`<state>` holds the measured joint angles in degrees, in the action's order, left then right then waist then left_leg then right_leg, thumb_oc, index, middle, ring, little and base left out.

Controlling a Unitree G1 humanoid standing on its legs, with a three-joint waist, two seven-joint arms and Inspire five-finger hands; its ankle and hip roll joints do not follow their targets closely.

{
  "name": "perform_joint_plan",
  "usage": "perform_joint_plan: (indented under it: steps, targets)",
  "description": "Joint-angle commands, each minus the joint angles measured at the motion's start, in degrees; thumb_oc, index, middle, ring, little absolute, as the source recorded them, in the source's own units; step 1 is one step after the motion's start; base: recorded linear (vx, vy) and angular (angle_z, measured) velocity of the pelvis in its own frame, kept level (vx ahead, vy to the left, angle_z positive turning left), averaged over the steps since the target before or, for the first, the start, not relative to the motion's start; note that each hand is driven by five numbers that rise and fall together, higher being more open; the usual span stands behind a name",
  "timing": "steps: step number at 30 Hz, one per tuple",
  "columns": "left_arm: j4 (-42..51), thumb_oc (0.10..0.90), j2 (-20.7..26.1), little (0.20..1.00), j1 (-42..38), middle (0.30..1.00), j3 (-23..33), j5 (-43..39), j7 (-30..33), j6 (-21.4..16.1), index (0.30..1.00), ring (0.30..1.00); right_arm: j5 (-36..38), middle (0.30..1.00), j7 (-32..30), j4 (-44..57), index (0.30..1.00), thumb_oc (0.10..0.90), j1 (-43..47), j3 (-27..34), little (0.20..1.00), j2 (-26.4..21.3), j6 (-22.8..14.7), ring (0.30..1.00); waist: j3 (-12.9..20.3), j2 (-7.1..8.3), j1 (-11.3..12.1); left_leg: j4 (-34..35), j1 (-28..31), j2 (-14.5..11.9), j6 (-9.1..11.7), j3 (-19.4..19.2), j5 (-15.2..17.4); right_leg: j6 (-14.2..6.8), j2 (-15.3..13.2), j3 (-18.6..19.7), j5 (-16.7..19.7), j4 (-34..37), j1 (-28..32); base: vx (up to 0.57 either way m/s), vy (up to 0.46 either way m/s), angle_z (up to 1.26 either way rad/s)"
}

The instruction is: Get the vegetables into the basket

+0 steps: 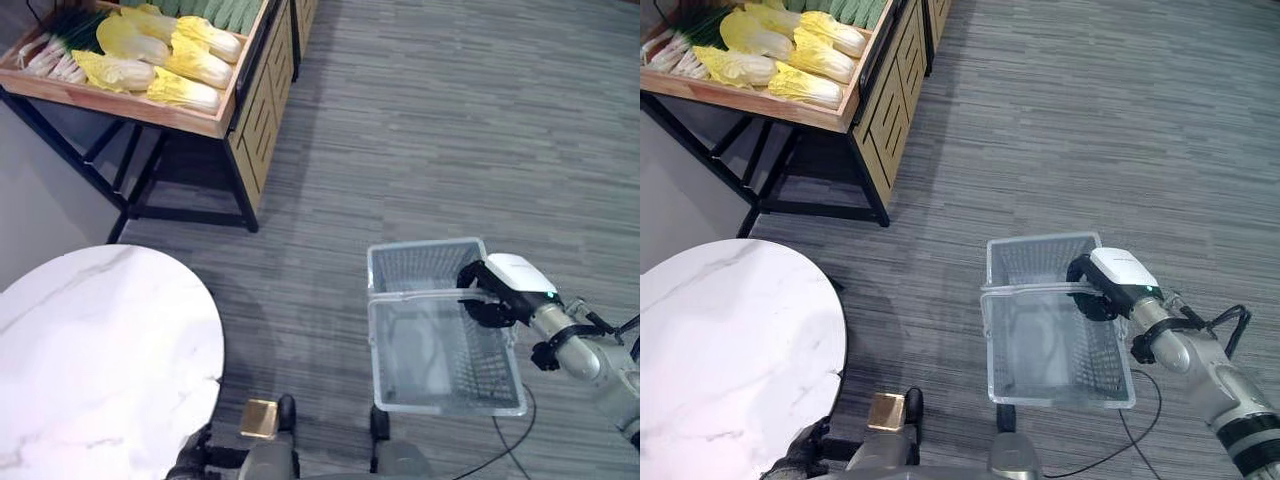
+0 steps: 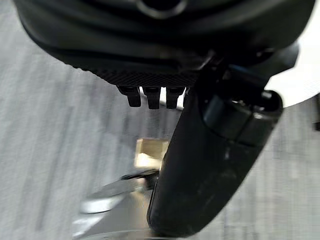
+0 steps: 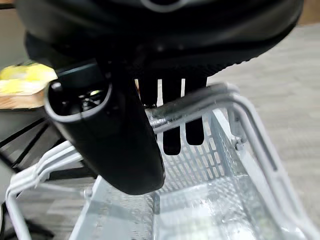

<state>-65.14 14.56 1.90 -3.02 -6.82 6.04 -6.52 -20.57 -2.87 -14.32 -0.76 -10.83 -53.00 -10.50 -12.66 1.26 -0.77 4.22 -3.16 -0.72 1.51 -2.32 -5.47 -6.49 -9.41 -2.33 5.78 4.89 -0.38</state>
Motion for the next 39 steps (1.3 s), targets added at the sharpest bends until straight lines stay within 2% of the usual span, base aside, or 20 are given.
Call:
perform_joint_plan:
  steps: [1, 8, 12, 16, 18, 19, 21, 22, 26, 27, 30, 31, 33, 34, 37, 39]
  targets:
    - [-1.89, 0.900, 1.52, 1.000, 1.12, 1.000, -2.61, -0.34, 0.49, -1.08, 1.000, 1.000, 0.08, 0.300, -8.51, -0.61, 0.300, 0.400, 6.36, 5.46, 0.300, -1.87, -0.38, 0.300, 4.38, 1.90, 1.55, -3.28, -2.94, -3.59, 2.89, -0.48, 1.58, -4.21, -1.01, -1.18, -2.84, -3.97, -0.87, 0.05, 0.179, -0.27]
    - [-1.97, 0.900, 2.10, 1.000, 1.34, 1.000, -2.83, 0.60, 0.79, -1.53, 1.000, 1.000, 0.19, 0.300, -11.35, -10.83, 0.300, 0.400, 4.82, 6.08, 0.300, 4.94, 1.03, 0.300, 4.75, 2.49, 1.59, -1.24, -0.78, -2.72, 1.39, -2.81, 2.27, -5.66, -1.96, -0.40, -0.45, -3.93, -2.17, 0.03, 0.101, -0.19]
    - [-2.34, 0.900, 2.08, 1.000, 1.17, 1.000, -3.52, 2.10, 0.39, -1.65, 1.000, 1.000, 0.24, 0.300, -11.88, -11.64, 0.300, 0.400, 4.03, 6.69, 0.300, 6.86, 1.20, 0.300, 4.45, 2.98, 1.06, -1.59, -0.19, -1.56, 0.47, -3.69, 3.51, -6.70, -2.87, 0.80, 1.36, -4.41, -2.95, 0.02, 0.114, -0.26]
    - [-1.70, 0.900, 2.46, 1.000, 0.47, 1.000, -4.89, 3.57, 0.40, -1.85, 1.000, 1.000, 0.25, 0.300, -12.61, -12.60, 0.300, 0.400, 3.98, 7.13, 0.300, 7.27, 1.25, 0.300, 3.97, 2.84, 0.66, -2.08, -0.02, -0.94, -0.44, -4.30, 4.40, -7.19, -3.07, 1.52, 1.09, -7.77, -4.58, 0.00, 0.128, -0.25]
    - [-0.75, 0.900, 3.25, 1.000, -0.20, 1.000, -5.14, 4.14, 0.49, -1.85, 1.000, 1.000, 0.44, 0.300, -13.02, -13.21, 0.300, 0.400, 4.43, 6.79, 0.300, 7.87, 1.18, 0.300, 2.30, 2.37, 0.58, -2.73, 0.82, -1.12, -0.99, -5.69, 5.38, -7.47, -2.76, -0.95, 1.39, -15.04, -7.98, -0.03, 0.119, -0.33]
    - [-0.40, 0.900, 3.43, 1.000, -0.37, 1.000, -5.28, 4.21, 0.45, -1.90, 1.000, 1.000, 0.31, 0.300, -13.08, -13.56, 0.300, 0.400, 4.40, 6.80, 0.300, 7.84, 1.19, 0.300, 1.92, 2.32, 0.39, -2.94, 1.34, -0.97, -0.98, -6.15, 5.78, -7.51, -3.07, -1.95, 2.20, -15.83, -8.88, 0.05, 0.099, -0.54]
    - [0.20, 0.900, 3.71, 1.000, -0.63, 1.000, -5.15, 4.05, 0.51, -1.88, 1.000, 1.000, -0.08, 0.300, -13.20, -13.76, 0.300, 0.400, 3.99, 7.13, 0.300, 7.89, 1.45, 0.300, 1.50, 2.52, 0.06, -3.42, 2.64, -0.86, -0.84, -7.26, 6.95, -7.31, -3.95, -4.54, 3.65, -13.95, -9.84, 0.15, 0.006, -0.50]
    - [0.91, 0.900, 3.88, 1.000, -0.87, 1.000, -5.11, 3.88, 0.49, -1.96, 1.000, 1.000, -0.02, 0.300, -13.17, -13.46, 0.300, 0.400, 3.85, 7.43, 0.300, 7.71, 1.57, 0.300, 1.23, 2.49, -0.35, -4.00, 3.48, -0.95, -0.58, -7.57, 8.04, -7.02, -4.47, -5.46, 4.63, -10.66, -11.05, 0.21, -0.054, -0.27]
    - [1.49, 0.900, 4.21, 1.000, -2.11, 1.000, -4.89, 3.61, 0.92, -2.00, 1.000, 1.000, -0.13, 0.300, -13.96, -13.71, 0.300, 0.400, 3.55, 8.08, 0.300, 7.27, 1.71, 0.300, 0.55, 2.63, -1.51, -5.35, 5.21, -1.10, 0.21, -7.07, 10.21, -7.38, -5.32, -5.76, 7.17, -5.23, -14.60, 0.21, -0.077, -0.23]
    - [1.73, 0.900, 4.36, 1.000, -2.59, 1.000, -4.50, 3.37, 1.16, -2.00, 1.000, 1.000, -0.18, 0.300, -14.04, -13.66, 0.300, 0.400, 2.63, 8.80, 0.300, 7.09, 1.89, 0.300, 0.55, 2.60, -2.00, -5.70, 7.02, -1.32, 0.69, -6.57, 11.55, -7.90, -5.48, -7.18, 8.57, -3.71, -15.34, 0.38, -0.166, -0.02]
    - [2.57, 0.900, 4.47, 1.000, -2.61, 1.000, -4.60, 3.17, 1.16, -1.93, 1.000, 1.000, -0.07, 0.300, -14.02, -13.53, 0.300, 0.400, 1.18, 9.75, 0.300, 7.08, 2.05, 0.300, 0.77, 2.57, -2.46, -5.88, 8.24, -1.30, 1.09, -5.84, 12.42, -7.92, -5.37, -7.80, 9.04, -4.49, -14.86, 0.25, -0.129, 0.18]
    - [2.86, 0.900, 4.36, 1.000, -2.69, 1.000, -4.46, 2.84, 1.50, -1.86, 1.000, 1.000, 0.43, 0.300, -14.05, -13.44, 0.300, 0.400, -0.08, 10.82, 0.300, 6.91, 2.10, 0.300, 1.37, 2.31, -2.69, -6.47, 9.62, -1.88, 1.67, -4.84, 13.46, -7.23, -5.15, -8.90, 8.20, -5.34, -14.42, 0.39, -0.239, 0.54]
    - [2.74, 0.900, 4.12, 1.000, -2.63, 1.000, -4.32, 2.56, 1.64, -1.80, 1.000, 1.000, 0.47, 0.300, -14.05, -13.48, 0.300, 0.400, -0.37, 11.03, 0.300, 6.79, 2.06, 0.300, 1.72, 1.80, -2.82, -6.93, 10.04, -2.73, 2.25, -4.38, 13.11, -6.81, -4.63, -9.65, 7.56, -6.05, -14.20, 0.24, -0.185, 0.54]
    - [2.36, 0.900, 3.92, 1.000, -2.52, 1.000, -3.86, 1.98, 2.02, -1.53, 1.000, 1.000, 0.56, 0.300, -14.05, -13.12, 0.300, 0.400, -1.00, 11.34, 0.300, 6.75, 2.01, 0.300, 2.04, 1.13, -3.08, -7.40, 10.56, -4.07, 2.93, -3.70, 12.30, -5.76, -3.36, -9.92, 5.98, -7.71, -14.17, 0.23, -0.227, 0.35]
    - [2.08, 0.900, 2.98, 1.000, -2.45, 1.000, -3.38, 1.36, 3.03, -1.49, 1.000, 1.000, 1.57, 0.300, -14.60, -11.84, 0.300, 0.400, -3.26, 13.23, 0.300, 6.65, 1.55, 0.300, 2.74, -0.66, -3.32, -11.41, 9.39, -6.87, 5.32, -1.81, 7.63, -3.45, -1.17, -11.51, 2.75, -9.36, -13.10, 0.27, -0.279, 0.16]
    - [1.75, 0.900, 2.78, 1.000, -2.57, 1.000, -3.16, 1.15, 3.12, -1.43, 1.000, 1.000, 1.95, 0.300, -14.83, -11.79, 0.300, 0.400, -3.81, 13.82, 0.300, 6.29, 1.46, 0.300, 2.80, -0.66, -3.35, -17.06, 6.36, -7.14, 6.46, -0.74, 3.55, -2.00, -0.41, -12.08, 1.58, -8.61, -11.96, 0.20, -0.234, 0.24]
